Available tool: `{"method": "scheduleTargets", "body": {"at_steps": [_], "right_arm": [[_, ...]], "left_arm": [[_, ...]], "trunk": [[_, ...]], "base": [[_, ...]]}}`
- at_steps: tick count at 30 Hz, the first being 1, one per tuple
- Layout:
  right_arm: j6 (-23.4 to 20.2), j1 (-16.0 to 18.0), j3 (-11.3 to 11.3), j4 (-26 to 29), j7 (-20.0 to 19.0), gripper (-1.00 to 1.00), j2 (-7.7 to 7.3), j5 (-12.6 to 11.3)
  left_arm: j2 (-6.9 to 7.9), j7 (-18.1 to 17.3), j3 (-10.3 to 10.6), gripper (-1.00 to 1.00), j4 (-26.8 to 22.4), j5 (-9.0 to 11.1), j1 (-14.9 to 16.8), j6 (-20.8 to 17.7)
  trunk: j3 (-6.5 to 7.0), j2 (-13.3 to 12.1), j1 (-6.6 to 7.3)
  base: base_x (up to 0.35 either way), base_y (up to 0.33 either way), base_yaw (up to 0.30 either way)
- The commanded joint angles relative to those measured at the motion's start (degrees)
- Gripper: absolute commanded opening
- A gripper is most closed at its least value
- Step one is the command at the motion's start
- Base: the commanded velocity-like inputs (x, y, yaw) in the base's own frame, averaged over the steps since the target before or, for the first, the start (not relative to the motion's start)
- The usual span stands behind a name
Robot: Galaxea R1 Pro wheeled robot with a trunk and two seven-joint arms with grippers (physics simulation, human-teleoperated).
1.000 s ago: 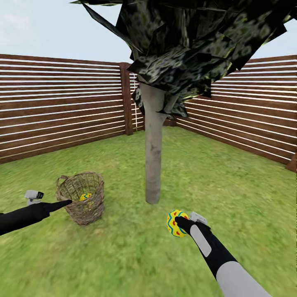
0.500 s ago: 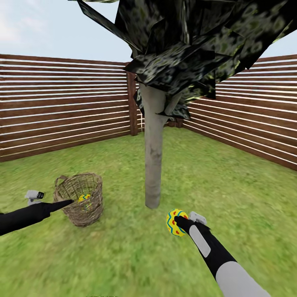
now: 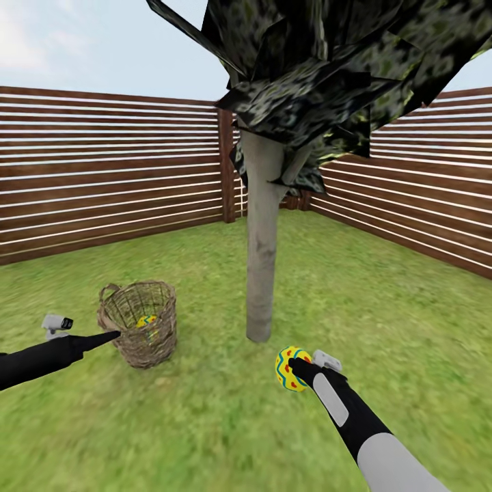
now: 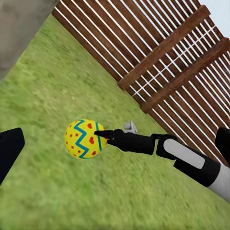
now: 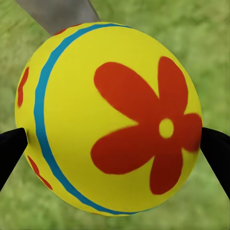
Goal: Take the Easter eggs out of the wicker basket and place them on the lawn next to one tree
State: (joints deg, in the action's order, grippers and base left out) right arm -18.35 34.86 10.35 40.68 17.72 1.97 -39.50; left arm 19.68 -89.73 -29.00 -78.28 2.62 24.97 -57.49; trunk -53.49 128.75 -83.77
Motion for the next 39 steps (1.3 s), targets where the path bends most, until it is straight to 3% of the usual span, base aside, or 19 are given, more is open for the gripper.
{"method": "scheduleTargets", "body": {"at_steps": [1, 7, 10, 12, 14, 15, 18, 22, 26, 36, 39], "right_arm": [[-0.11, 0.03, 0.20, 0.11, 0.50, -1.00, -0.03, -0.49], [-0.08, 0.03, 0.20, 0.11, 0.50, -1.00, -0.03, -0.49], [0.08, 0.03, 1.74, 0.11, 0.49, -1.00, -0.03, -0.41], [1.90, 0.03, 5.11, 0.11, 0.52, -1.00, -0.03, -0.43], [2.95, 0.08, 8.48, 0.11, 0.55, -1.00, -0.03, -0.48], [3.12, 0.10, 9.12, 0.14, 0.56, -1.00, -0.03, -0.53], [3.22, 0.12, 9.49, 0.28, 0.56, -1.00, -0.02, -0.69], [3.31, 0.11, 9.51, 0.67, 0.56, -1.00, -0.03, -0.77], [3.28, 0.10, 9.62, 0.72, 0.56, -1.00, 0.03, -0.78], [5.06, 0.03, 9.69, 0.69, 0.50, -1.00, 0.91, -0.75], [5.02, 0.09, 9.69, 0.72, 0.48, -1.00, 0.81, -0.81]], "left_arm": [[-0.01, -0.27, -0.01, 1.00, 0.01, -0.07, 0.03, -0.61], [-0.34, -0.27, -0.01, 1.00, 0.03, -0.07, 0.02, -0.61], [-0.51, -0.27, -0.01, 1.00, 0.10, -0.17, 0.00, -0.61], [-0.80, -0.15, 0.03, 1.00, 0.17, -0.87, 0.03, -0.66], [-1.56, 1.42, 0.80, 1.00, 0.41, -3.19, 0.03, -0.72], [-2.30, 1.98, 1.01, 1.00, 0.87, -3.82, 0.04, -0.72], [-3.72, 2.40, 1.20, 1.00, 2.63, -4.22, 0.00, -0.67], [-3.82, 3.86, 1.43, 1.00, 7.36, -4.37, -0.01, -0.61], [-3.88, 5.79, 1.84, 1.00, 7.85, -4.19, -0.01, -0.61], [-3.87, 6.08, 1.93, 1.00, 7.88, -4.18, 0.08, -0.61], [-3.98, 6.18, 1.93, 1.00, 7.88, -4.12, 0.13, -0.61]], "trunk": [[-0.24, 0.44, -0.22], [-1.32, 2.85, -1.53], [-1.86, 4.05, -2.19], [-2.21, 4.85, -2.63], [-2.57, 5.65, -3.07], [-2.75, 6.06, -3.29], [-3.29, 7.26, -3.95], [-4.01, 8.86, -4.83], [-4.73, 10.47, -5.71], [-6.52, 14.48, -7.90], [-7.19, 14.53, -7.98]], "base": [[0.000, 0.000, 0.000], [0.000, 0.000, 0.000], [0.000, 0.000, 0.000], [0.000, 0.000, 0.000], [0.000, 0.000, 0.000], [0.000, 0.000, 0.000], [0.000, 0.000, 0.000], [0.000, 0.000, 0.000], [0.000, 0.000, 0.000], [0.000, 0.000, 0.000], [0.000, 0.000, 0.000]]}}
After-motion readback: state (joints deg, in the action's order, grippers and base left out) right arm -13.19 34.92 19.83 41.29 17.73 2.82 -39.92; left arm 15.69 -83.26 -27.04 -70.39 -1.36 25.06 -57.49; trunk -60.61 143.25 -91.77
